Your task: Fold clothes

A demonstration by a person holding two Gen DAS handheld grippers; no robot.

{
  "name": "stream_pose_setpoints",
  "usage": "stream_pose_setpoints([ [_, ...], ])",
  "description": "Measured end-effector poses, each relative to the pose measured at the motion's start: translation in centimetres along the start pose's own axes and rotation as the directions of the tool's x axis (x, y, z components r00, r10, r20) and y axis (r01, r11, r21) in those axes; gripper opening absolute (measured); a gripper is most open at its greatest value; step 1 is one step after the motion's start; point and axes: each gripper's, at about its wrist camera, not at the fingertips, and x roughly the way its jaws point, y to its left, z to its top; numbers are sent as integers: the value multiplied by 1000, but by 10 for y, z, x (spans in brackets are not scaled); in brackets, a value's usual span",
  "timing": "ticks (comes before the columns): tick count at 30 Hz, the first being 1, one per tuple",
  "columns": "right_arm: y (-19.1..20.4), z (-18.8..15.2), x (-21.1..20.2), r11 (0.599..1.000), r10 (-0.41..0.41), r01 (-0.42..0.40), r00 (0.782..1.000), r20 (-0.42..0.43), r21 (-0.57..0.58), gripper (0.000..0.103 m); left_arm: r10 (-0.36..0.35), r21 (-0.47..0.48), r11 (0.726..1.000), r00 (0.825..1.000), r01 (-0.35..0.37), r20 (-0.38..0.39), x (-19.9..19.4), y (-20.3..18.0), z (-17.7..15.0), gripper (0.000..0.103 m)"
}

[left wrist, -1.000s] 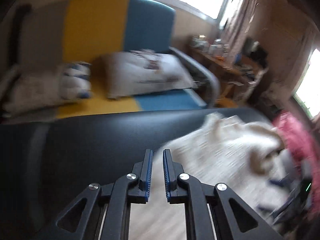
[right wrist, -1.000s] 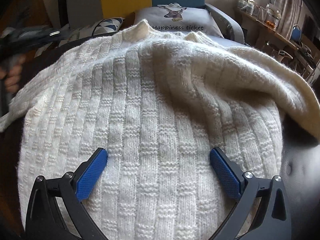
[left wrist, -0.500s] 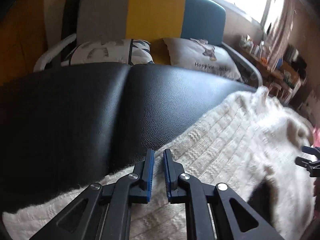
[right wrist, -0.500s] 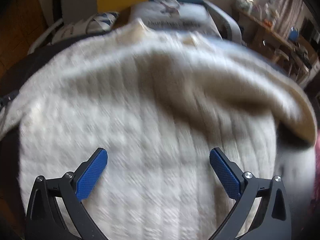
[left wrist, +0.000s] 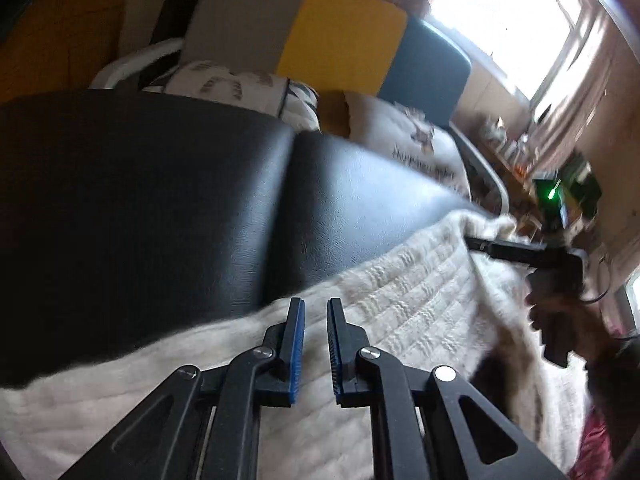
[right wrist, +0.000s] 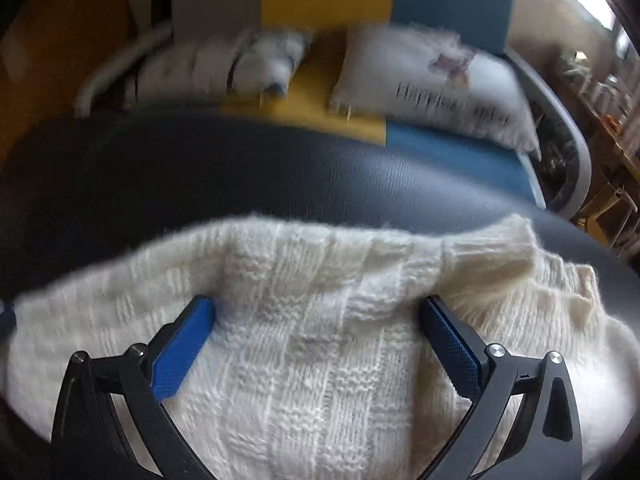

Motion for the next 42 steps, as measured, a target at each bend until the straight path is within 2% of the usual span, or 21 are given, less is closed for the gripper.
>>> stream_pose_setpoints([
  [1, 0, 0, -1, 1000, -3, 3, 1000, -1, -2, 103, 2, -21, 1000, 1000, -2, 12, -14, 10, 0, 11],
  [4, -1, -1, -12, 1000, -21, 20, 1000, -17, -22, 103, 75, -111, 991, 997, -71, 33, -56, 60, -3, 16],
  [6, 5, -9, -33, 998, -22, 24, 999, 37, -61, 103, 124, -172, 978, 991, -115, 43, -85, 93, -5, 17],
  [9, 18, -24, -63, 995, 39, -33, 997, 65, -90, 103, 201, -272, 944, 979, -187, 24, -117, 144, -20, 21],
  [11, 29, -40, -80, 990, 94, -87, 994, 59, -112, 103, 195, -360, 913, 981, -191, -26, -128, 179, -37, 21],
  [13, 39, -55, -89, 985, 120, -113, 992, 46, -129, 103, 157, -440, 883, 986, -163, -50, -132, 201, -54, 21],
  [16, 49, -74, -101, 980, 140, -135, 990, 28, -144, 103, 16, -508, 860, 997, -49, -69, -119, 210, -68, 23],
  [19, 56, -88, -102, 982, 128, -126, 992, 4, -143, 103, -104, -575, 817, 992, 47, -67, -104, 212, -80, 24],
  [22, 57, -98, -100, 985, 117, -118, 993, -21, -123, 103, -175, -620, 777, 984, 110, -44, -97, 215, -81, 27],
  [27, 61, -107, -105, 986, 116, -118, 993, -27, -116, 103, -145, -621, 776, 989, 109, -8, -97, 209, -84, 27],
  [29, 63, -109, -107, 986, 115, -117, 993, -24, -115, 103, -133, -621, 776, 991, 108, 6, -96, 207, -86, 22],
  [30, 64, -109, -109, 986, 116, -118, 993, -22, -114, 103, -127, -622, 776, 992, 108, 13, -96, 205, -87, 11],
  [33, 66, -108, -115, 985, 102, -103, 995, -13, -138, 103, -104, -620, 777, 994, 105, 38, -97, 201, -89, 7],
  [36, 68, -99, -122, 984, 82, -79, 997, 10, -158, 103, -4, -578, 814, 994, 66, 107, -113, 187, -86, 6],
  [38, 68, -87, -125, 986, 73, -66, 997, 36, -154, 103, 67, -523, 852, 986, 25, 156, -124, 174, -80, 6],
  [40, 67, -73, -129, 987, 85, -75, 994, 66, -141, 103, 101, -488, 873, 981, -9, 163, -121, 164, -69, 6],
  [42, 70, -59, -122, 987, 93, -82, 993, 75, -136, 103, 128, -473, 880, 980, -41, 155, -118, 161, -67, 6],
])
